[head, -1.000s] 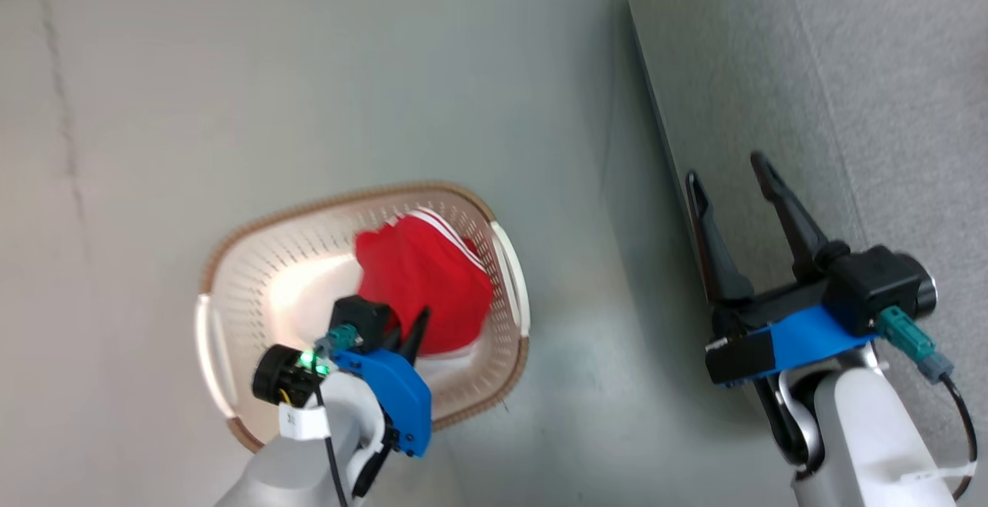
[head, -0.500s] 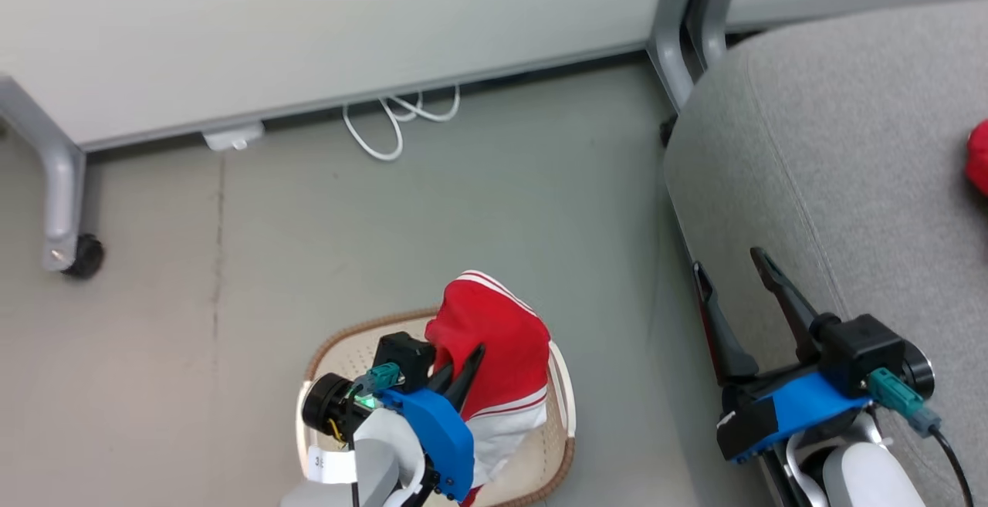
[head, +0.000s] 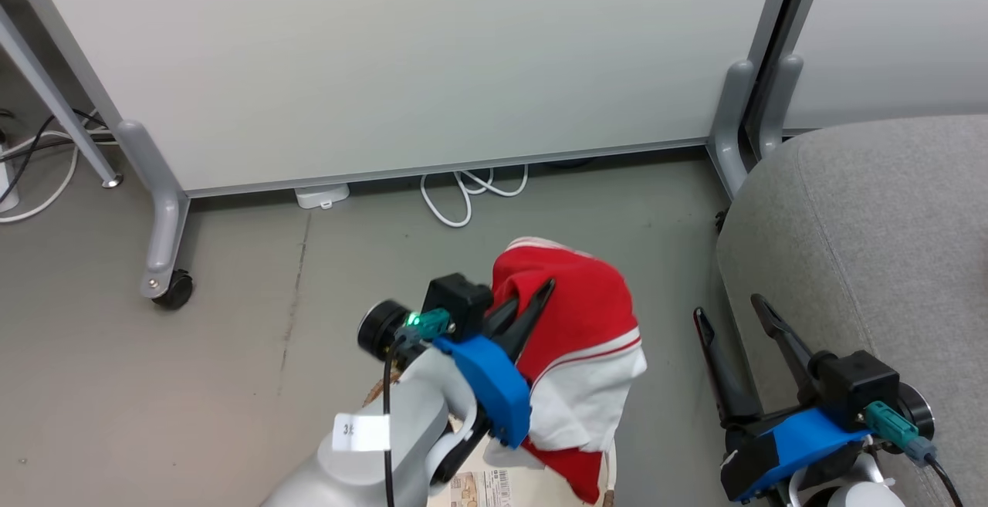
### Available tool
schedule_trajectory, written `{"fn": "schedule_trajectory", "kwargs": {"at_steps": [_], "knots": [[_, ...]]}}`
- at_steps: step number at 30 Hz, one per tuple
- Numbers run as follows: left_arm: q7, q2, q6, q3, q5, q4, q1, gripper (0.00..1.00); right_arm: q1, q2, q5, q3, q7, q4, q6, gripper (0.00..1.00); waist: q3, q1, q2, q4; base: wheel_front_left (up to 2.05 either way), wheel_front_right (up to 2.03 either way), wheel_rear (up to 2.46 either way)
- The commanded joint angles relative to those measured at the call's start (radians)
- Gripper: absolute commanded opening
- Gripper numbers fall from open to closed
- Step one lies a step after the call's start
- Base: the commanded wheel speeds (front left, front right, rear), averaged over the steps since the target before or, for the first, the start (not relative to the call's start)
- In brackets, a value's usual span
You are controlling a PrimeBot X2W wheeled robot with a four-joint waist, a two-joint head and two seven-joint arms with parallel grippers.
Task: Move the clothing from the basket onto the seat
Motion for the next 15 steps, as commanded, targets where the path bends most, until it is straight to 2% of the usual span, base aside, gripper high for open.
{"fn": "schedule_trajectory", "kwargs": {"at_steps": [1, 15], "knots": [[-0.005, -0.006, -0.001, 0.003, 0.009, -0.017, -0.038, 0.0, 0.013, 0.0, 0.003, 0.006, 0.006, -0.004, 0.0, 1.0, -0.009, 0.0002, -0.0001, 0.009, 0.0, 0.0, 0.0], [-0.005, -0.024, -0.001, -0.024, 0.005, -0.066, -0.158, 0.0, 0.018, 0.002, 0.011, 0.033, 0.017, 0.005, 0.0, 1.0, -0.037, 0.0002, -0.0001, 0.021, 0.0, 0.0, 0.0]]}}
